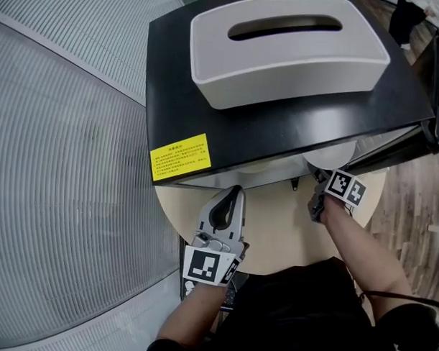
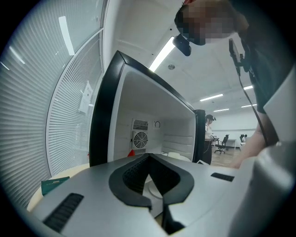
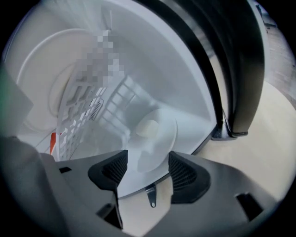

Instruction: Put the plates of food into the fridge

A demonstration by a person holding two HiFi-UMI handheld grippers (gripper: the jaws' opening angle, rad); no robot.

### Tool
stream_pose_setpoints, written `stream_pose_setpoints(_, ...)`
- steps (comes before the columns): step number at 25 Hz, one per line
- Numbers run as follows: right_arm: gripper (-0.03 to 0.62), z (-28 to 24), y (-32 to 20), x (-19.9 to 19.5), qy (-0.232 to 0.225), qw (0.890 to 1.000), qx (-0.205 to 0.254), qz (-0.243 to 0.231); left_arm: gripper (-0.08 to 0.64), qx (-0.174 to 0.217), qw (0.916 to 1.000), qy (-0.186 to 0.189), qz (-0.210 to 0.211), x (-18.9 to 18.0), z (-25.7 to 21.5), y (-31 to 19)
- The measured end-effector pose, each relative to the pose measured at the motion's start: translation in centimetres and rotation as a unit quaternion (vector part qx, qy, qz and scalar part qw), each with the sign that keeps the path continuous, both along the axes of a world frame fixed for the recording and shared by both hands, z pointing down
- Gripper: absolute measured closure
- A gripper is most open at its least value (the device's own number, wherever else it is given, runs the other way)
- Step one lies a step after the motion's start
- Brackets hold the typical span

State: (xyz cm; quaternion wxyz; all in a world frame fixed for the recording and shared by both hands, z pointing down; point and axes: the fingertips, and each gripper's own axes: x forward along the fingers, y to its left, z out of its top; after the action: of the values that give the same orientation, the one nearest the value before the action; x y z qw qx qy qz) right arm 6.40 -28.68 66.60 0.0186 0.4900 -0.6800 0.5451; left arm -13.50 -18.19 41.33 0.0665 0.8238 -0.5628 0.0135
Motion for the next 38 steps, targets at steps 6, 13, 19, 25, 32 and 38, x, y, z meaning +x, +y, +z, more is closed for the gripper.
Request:
stream_pose_setpoints(6,0.334,-0.4,0.4,1.6,0.011,1.000,0.013,0.007,0.557,0.010,0.9999,0.002,0.005,0.0,-0.7,0.5)
stream_pose_setpoints(13,0.336,-2.7,1.5,2.8,0.018,0.999,0.045,0.017,0.557,0.027,0.9996,0.002,0.012,0.3,-2.3,1.5)
stream_pose_setpoints(19,0.336,-6.3,3.1,3.6,0.016,0.993,0.114,-0.001,0.557,0.043,0.9989,0.004,0.017,0.4,-3.7,2.5)
stream_pose_setpoints(25,0.336,-10.8,5.8,4.0,0.036,0.980,0.188,-0.051,0.557,0.053,0.9985,0.007,0.013,0.0,-4.9,4.5)
stream_pose_setpoints(32,0.336,-15.0,8.2,3.7,0.080,0.955,0.271,-0.090,0.557,0.058,0.9983,0.008,0.007,-0.8,-5.5,7.1)
stream_pose_setpoints(38,0.337,-17.7,11.8,3.0,0.086,0.943,0.294,-0.131,0.557,0.067,0.9977,0.000,-0.005,-1.7,-6.3,9.6)
